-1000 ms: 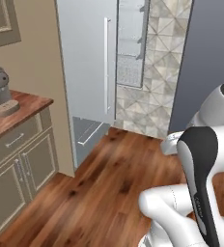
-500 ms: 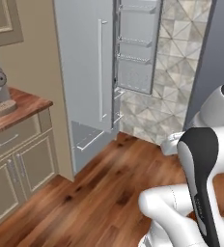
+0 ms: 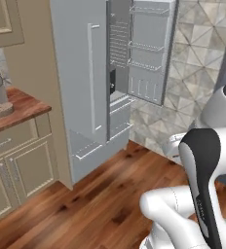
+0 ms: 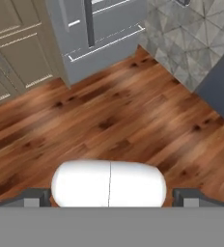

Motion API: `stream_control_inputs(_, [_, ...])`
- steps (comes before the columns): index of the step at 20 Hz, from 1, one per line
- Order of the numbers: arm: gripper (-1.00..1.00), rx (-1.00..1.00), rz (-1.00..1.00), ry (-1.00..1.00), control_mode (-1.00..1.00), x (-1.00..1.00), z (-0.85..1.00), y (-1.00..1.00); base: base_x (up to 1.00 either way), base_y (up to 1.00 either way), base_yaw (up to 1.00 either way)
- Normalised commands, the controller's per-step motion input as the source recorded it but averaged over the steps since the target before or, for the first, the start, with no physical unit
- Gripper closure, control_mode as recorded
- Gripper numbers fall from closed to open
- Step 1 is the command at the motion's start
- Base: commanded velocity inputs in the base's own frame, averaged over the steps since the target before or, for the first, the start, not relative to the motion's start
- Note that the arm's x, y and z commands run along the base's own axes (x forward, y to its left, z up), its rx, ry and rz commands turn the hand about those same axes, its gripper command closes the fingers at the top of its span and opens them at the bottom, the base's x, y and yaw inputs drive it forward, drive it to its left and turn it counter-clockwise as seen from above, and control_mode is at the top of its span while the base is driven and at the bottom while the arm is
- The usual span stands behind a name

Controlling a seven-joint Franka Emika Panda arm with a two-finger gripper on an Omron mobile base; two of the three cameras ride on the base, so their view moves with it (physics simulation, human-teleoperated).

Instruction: Gather the avocado and eggplant from the fridge and place them on a tray on the dining counter. Then gather the steak and chicken drumstick from the fridge and place them on the other tray.

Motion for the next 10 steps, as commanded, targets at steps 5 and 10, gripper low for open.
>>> stream_control_inputs(5, [-1.0, 0.0, 0.0, 0.0, 1.0, 0.0, 0.0, 0.0, 0.29, -0.81, 0.33])
stream_control_inputs(10, [-1.0, 0.0, 0.0, 0.0, 1.0, 0.0, 0.0, 0.0, 0.29, -0.8, 0.33])
